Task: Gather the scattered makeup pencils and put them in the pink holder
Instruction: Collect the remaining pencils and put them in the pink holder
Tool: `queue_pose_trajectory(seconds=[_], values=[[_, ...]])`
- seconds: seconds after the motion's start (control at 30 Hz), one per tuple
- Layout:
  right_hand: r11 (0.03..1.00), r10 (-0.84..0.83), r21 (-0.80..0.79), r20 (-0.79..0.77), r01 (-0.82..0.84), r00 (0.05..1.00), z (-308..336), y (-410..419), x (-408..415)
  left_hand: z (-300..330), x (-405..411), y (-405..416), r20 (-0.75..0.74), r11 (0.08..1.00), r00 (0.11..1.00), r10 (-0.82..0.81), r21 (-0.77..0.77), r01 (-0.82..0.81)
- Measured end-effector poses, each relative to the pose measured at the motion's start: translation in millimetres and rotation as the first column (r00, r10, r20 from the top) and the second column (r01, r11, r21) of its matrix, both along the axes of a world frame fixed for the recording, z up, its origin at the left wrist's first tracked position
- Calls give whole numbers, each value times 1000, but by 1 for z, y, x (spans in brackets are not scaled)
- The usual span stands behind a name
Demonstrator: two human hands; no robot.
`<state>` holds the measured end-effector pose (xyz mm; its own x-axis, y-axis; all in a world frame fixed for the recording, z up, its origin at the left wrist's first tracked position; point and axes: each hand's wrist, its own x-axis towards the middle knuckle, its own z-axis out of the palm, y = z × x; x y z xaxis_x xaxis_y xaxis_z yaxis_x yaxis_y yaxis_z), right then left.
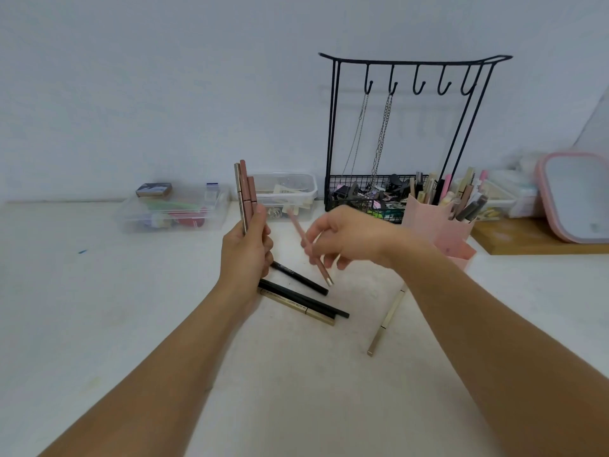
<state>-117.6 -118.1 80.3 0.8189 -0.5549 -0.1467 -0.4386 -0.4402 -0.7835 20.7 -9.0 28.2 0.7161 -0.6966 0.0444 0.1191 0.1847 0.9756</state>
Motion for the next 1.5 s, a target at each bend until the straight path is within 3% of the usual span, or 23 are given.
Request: queue_pose_trajectory(seconds=[0.1,0.2,0.57,0.83,1.13,1.23,1.37,1.5], values=[[976,-14,213,227,-35,974,11,2,-3,0,-1,0,-5,998,998,-63,4,63],[961,-17,266,320,-73,947,14,8,0,0,-4,0,-12,988,988,-156,8,156],[977,-127,211,432,37,893,7,15,12,-2,-6,3,17,918,919,-394,-27,395],[984,-172,112,464,135,869,-2,13,15,-2,-17,2,55,928,927,-370,73,366],[979,-66,-161,323,123,944,-9,14,19,-4,-5,0,115,987,981,-154,52,149],[955,-90,-260,199,141,976,-9,7,15,-2,-1,1,66,994,993,-94,64,90],[906,-84,-423,-121,25,989,-15,-1,9,1,3,1,17,996,999,-28,81,27],[905,-80,-422,-297,-55,951,-27,1,11,1,5,1,-26,998,1000,-16,59,18]])
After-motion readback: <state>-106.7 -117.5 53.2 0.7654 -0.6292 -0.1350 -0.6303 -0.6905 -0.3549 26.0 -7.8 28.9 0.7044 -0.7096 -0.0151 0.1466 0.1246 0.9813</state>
